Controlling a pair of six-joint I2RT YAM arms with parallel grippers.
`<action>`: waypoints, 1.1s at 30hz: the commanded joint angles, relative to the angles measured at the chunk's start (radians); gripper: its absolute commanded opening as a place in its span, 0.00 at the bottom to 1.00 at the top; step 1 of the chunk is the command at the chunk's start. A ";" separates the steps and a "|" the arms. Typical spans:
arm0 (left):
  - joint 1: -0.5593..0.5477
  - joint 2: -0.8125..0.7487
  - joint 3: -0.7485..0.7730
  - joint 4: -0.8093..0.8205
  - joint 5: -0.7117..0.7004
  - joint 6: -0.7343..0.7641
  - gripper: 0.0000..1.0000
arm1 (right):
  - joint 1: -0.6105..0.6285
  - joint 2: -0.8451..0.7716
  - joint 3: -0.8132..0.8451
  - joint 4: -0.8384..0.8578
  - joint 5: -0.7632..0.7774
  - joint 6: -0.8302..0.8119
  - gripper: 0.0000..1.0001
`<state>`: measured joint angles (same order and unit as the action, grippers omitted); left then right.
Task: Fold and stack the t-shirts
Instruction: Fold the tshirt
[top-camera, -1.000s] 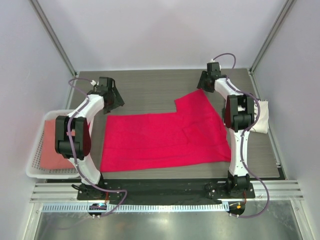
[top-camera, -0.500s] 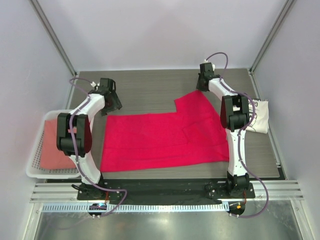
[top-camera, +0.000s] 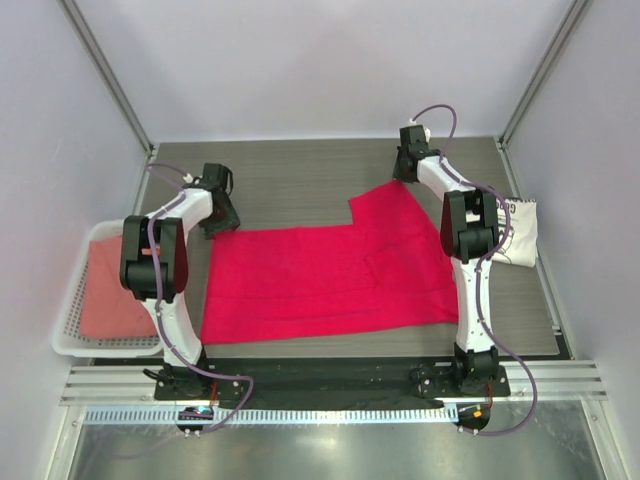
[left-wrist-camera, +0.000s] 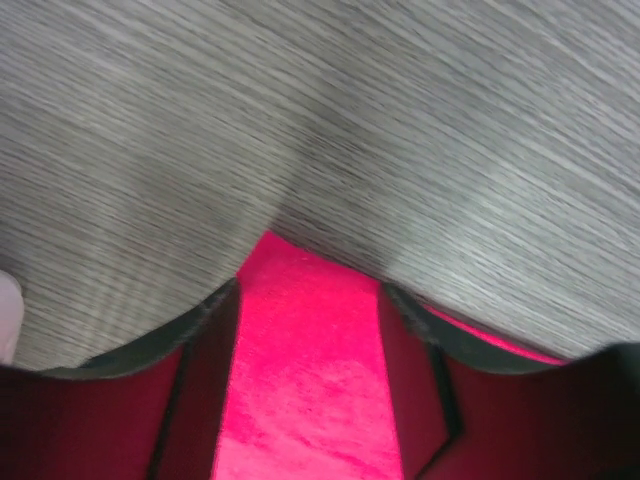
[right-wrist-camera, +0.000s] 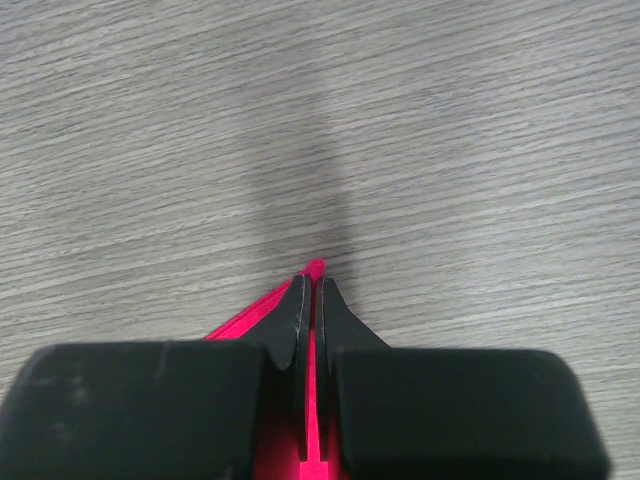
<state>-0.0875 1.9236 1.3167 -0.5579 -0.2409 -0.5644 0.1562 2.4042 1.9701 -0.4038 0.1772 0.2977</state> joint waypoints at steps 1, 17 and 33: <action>0.014 0.011 0.030 -0.010 -0.040 0.005 0.56 | 0.003 -0.002 -0.016 -0.010 0.005 0.004 0.01; 0.012 0.071 0.062 0.030 -0.058 0.006 0.00 | -0.023 -0.004 0.041 -0.010 -0.001 0.023 0.01; 0.014 0.134 0.179 0.044 -0.051 0.020 0.40 | -0.063 0.046 0.273 -0.092 -0.088 0.026 0.01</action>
<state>-0.0799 2.0750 1.5028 -0.5369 -0.2768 -0.5556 0.0875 2.5046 2.2070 -0.4984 0.1104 0.3313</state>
